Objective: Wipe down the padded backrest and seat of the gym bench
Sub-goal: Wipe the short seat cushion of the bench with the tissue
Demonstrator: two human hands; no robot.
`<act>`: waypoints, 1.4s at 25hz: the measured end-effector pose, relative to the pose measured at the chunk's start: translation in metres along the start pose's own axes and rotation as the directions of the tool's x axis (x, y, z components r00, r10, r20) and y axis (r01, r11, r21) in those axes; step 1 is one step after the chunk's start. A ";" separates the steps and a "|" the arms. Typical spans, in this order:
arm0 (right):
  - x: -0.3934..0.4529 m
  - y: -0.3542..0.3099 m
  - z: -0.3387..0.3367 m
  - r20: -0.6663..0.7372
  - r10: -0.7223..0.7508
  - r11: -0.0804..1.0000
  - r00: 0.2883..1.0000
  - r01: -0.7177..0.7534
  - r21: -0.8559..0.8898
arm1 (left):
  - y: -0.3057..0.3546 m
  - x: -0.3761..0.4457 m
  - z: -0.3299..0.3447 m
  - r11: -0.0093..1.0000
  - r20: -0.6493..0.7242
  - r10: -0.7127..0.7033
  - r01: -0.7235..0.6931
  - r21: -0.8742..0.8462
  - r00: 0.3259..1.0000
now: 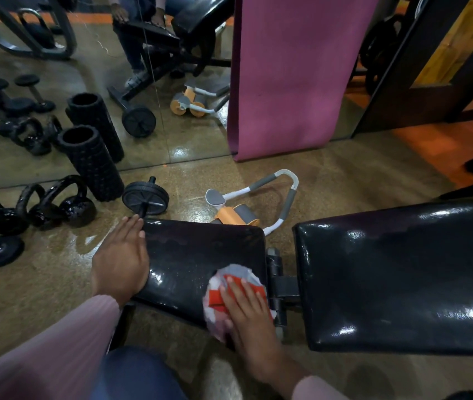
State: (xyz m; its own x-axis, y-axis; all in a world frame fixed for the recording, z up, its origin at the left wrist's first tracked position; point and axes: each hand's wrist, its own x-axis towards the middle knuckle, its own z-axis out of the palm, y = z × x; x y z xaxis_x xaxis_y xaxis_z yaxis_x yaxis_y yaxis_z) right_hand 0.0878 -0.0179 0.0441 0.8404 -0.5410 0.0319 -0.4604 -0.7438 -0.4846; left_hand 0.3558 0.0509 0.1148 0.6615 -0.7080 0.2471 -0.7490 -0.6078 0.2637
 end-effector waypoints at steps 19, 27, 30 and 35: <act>0.070 0.037 -0.002 -0.103 0.431 0.897 0.896 -0.413 0.159 | 0.000 0.000 0.000 0.993 0.044 0.021 -0.026 0.115 0.999; -0.005 -0.001 0.000 -0.063 -0.006 0.998 0.998 0.002 -0.062 | 0.005 0.000 -0.002 0.994 0.031 0.023 -0.026 0.101 0.999; 0.014 0.018 -0.006 -0.027 0.139 0.988 0.990 -0.137 0.066 | 0.003 0.001 -0.002 0.995 0.028 0.015 -0.017 0.096 1.000; 0.087 -0.005 -0.008 -0.037 0.282 0.959 0.959 -0.282 0.013 | 0.003 -0.001 -0.001 0.996 0.026 0.012 -0.014 0.086 1.000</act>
State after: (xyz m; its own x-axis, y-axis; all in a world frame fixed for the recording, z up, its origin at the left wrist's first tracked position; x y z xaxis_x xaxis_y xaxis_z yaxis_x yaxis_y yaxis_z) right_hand 0.1610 -0.0648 0.0564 0.6651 -0.7432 -0.0734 -0.6748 -0.5560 -0.4853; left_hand 0.3535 0.0502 0.1160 0.6516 -0.7240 0.2263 -0.7584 -0.6267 0.1791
